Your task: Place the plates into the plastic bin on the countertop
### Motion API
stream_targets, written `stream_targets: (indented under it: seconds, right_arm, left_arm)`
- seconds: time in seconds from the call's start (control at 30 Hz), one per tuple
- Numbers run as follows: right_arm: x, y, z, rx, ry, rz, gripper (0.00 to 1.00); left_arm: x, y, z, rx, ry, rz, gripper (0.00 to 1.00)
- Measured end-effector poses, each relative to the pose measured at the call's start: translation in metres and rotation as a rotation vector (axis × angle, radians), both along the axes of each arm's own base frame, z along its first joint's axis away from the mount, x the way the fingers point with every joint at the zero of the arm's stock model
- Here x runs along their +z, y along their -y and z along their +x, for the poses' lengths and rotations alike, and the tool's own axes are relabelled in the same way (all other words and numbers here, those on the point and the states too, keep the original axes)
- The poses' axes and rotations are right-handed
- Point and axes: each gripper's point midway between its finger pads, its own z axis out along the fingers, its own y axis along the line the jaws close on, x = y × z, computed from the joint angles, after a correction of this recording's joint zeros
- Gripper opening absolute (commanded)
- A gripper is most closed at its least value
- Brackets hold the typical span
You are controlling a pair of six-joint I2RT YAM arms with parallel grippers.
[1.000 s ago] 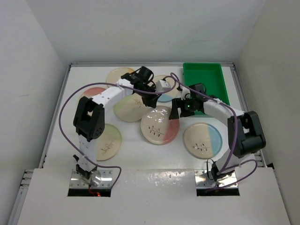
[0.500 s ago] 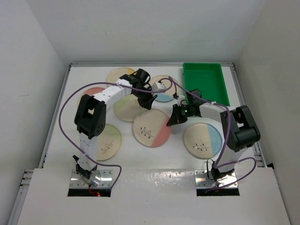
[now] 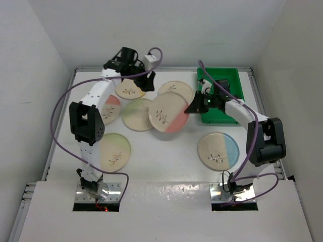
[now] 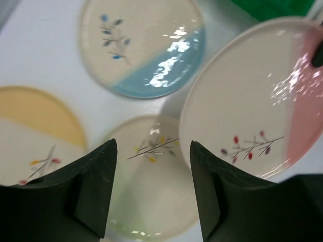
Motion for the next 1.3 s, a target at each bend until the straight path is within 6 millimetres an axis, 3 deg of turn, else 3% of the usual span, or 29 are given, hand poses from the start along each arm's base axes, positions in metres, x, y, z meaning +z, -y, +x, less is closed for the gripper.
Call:
stream_targets:
  seconds: [0.17, 0.27, 0.4, 0.53, 0.63, 0.7, 0.9, 1.03, 1.17, 1.2, 1.23, 1.3]
  right_arm:
    - [0.055, 0.011, 0.051, -0.122, 0.103, 0.095, 0.00]
    - [0.082, 0.035, 0.080, -0.246, 0.141, 0.163, 0.00]
    - [0.091, 0.107, 0.115, -0.547, 0.125, 0.206, 0.00]
    - [0.072, 0.201, 0.130, -0.914, 0.079, 0.249, 0.00]
    - [0.050, 0.258, 0.132, -1.127, 0.053, 0.188, 0.00]
    - [0.036, 0.270, 0.132, -1.189, 0.034, 0.146, 0.00]
    - [-0.007, 0.262, 0.131, -1.233, -0.077, 0.041, 0.00]
    - [-0.028, 0.257, 0.141, -1.232, -0.118, 0.000, 0.00]
    - [-0.035, 0.254, 0.155, -1.221, -0.135, -0.010, 0.38]
    - [-0.033, 0.254, 0.157, -1.215, -0.130, -0.019, 0.53]
    - [-0.031, 0.253, 0.157, -1.208, -0.126, -0.028, 0.58]
    - [-0.028, 0.250, 0.156, -1.187, -0.119, -0.064, 0.87]
  left_arm:
    - [0.028, -0.071, 0.031, 0.169, 0.053, -0.010, 0.62]
    - [0.035, -0.129, 0.043, 0.315, 0.085, 0.044, 0.61]
    - [0.034, -0.196, 0.037, 0.491, 0.076, 0.105, 0.61]
    - [0.021, -0.240, 0.016, 0.612, 0.023, 0.131, 0.61]
    - [0.011, -0.251, 0.003, 0.649, -0.012, 0.140, 0.61]
    - [0.005, -0.254, -0.003, 0.659, -0.028, 0.147, 0.61]
    - [-0.011, -0.257, -0.009, 0.669, -0.062, 0.158, 0.60]
    - [-0.017, -0.256, -0.012, 0.671, -0.079, 0.150, 0.60]
    - [-0.023, -0.250, -0.014, 0.660, -0.093, 0.148, 0.60]
    - [-0.025, -0.248, -0.015, 0.654, -0.096, 0.151, 0.60]
    - [-0.028, -0.244, -0.016, 0.645, -0.099, 0.155, 0.60]
    - [-0.032, -0.231, -0.018, 0.612, -0.105, 0.163, 0.60]
